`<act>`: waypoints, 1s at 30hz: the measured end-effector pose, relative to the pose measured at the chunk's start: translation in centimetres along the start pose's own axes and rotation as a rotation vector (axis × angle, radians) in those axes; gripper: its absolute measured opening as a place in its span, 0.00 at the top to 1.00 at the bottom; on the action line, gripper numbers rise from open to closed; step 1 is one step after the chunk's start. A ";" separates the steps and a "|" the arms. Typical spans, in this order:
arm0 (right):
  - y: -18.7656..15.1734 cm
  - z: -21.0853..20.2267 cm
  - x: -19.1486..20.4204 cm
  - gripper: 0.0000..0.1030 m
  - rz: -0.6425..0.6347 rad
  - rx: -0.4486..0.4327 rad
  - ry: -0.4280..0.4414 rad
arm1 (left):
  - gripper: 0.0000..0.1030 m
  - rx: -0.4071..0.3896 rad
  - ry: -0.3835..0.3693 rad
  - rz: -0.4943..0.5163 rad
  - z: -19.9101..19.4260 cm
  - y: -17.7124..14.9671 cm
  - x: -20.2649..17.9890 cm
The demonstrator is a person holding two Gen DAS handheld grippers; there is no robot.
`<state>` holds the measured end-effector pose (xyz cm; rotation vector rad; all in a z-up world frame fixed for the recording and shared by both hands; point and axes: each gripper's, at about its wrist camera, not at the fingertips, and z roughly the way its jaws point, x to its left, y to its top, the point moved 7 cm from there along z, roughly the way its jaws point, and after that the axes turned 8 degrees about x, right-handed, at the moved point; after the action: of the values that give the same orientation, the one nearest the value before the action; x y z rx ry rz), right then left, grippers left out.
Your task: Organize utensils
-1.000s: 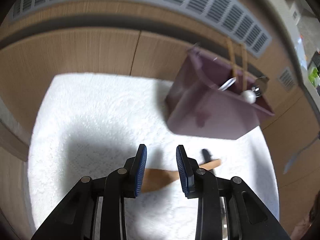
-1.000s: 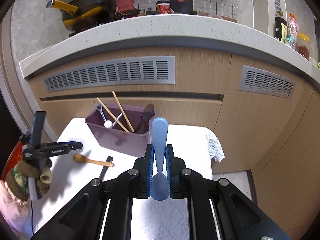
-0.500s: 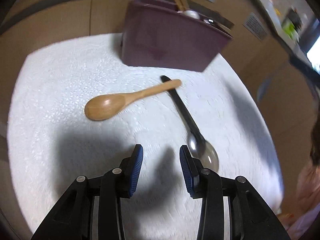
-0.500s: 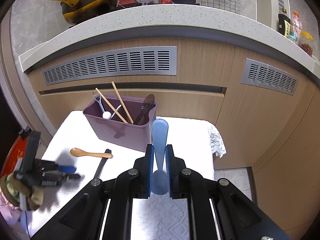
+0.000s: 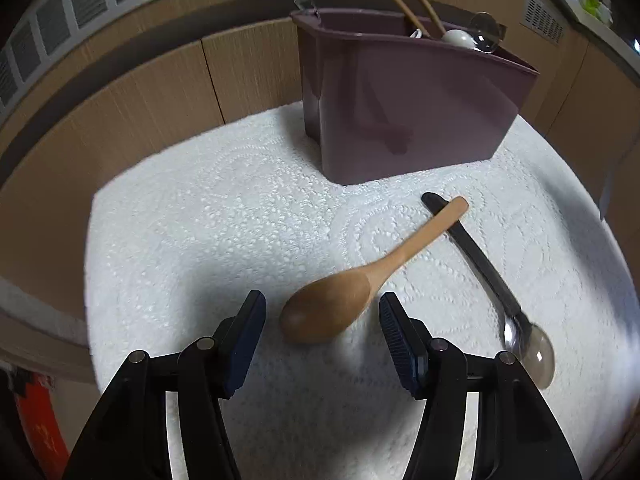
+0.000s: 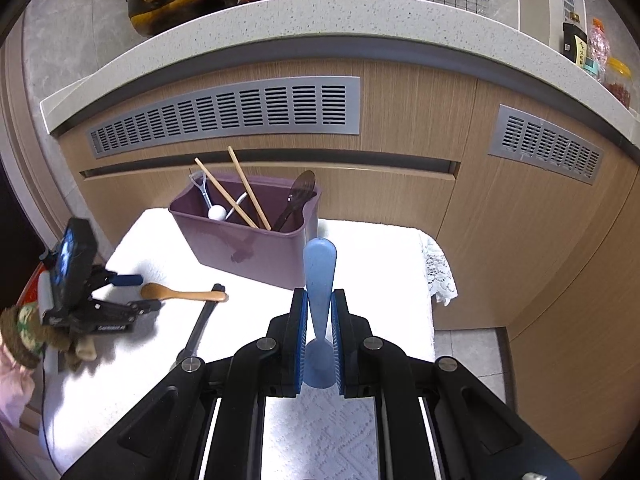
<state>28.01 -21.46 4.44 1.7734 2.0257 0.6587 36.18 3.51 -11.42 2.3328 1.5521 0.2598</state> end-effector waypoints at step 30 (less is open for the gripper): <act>-0.6 1.2 0.0 0.89 0.059 0.003 0.051 | 0.88 -0.025 -0.110 -0.150 1.0 4.4 -8.3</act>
<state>28.21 -21.43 3.14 1.8425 2.0150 0.7252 37.08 -5.85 -10.51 2.1603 1.6490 0.1121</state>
